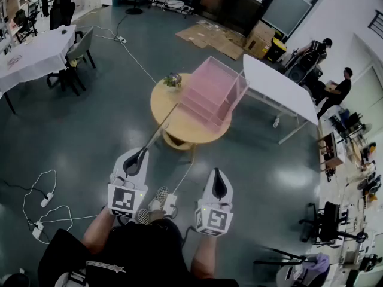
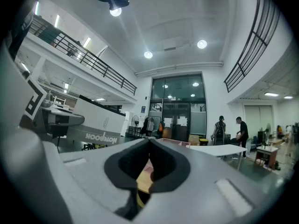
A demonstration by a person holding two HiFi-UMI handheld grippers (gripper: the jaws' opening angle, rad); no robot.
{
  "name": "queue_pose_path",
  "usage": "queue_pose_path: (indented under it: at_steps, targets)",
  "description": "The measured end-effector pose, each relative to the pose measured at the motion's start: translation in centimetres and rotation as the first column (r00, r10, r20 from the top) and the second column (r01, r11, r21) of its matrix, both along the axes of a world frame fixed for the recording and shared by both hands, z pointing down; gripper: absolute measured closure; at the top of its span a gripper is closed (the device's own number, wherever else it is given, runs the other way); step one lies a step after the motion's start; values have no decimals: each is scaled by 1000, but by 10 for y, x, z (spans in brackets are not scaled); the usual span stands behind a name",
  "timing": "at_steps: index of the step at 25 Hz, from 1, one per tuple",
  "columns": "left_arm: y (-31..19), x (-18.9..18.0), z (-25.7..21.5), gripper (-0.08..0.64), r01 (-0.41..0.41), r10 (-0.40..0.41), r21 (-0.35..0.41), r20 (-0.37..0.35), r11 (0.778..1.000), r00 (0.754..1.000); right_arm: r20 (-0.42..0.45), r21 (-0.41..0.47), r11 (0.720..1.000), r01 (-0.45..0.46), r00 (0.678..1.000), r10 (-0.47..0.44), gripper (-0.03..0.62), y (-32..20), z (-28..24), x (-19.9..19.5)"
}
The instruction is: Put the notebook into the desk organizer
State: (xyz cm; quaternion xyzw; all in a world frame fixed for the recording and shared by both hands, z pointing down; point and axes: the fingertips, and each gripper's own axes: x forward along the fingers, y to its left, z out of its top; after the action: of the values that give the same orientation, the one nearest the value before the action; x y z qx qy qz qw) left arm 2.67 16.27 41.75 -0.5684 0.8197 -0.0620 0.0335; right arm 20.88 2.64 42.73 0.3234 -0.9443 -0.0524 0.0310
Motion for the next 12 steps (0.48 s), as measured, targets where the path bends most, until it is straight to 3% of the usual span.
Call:
queue_pose_path:
  at_steps: [12]
  targets:
    - [-36, -37, 15, 545, -6, 5, -27, -5, 1000, 1000, -18, -30, 999, -30, 999, 29, 586, -36, 17, -31]
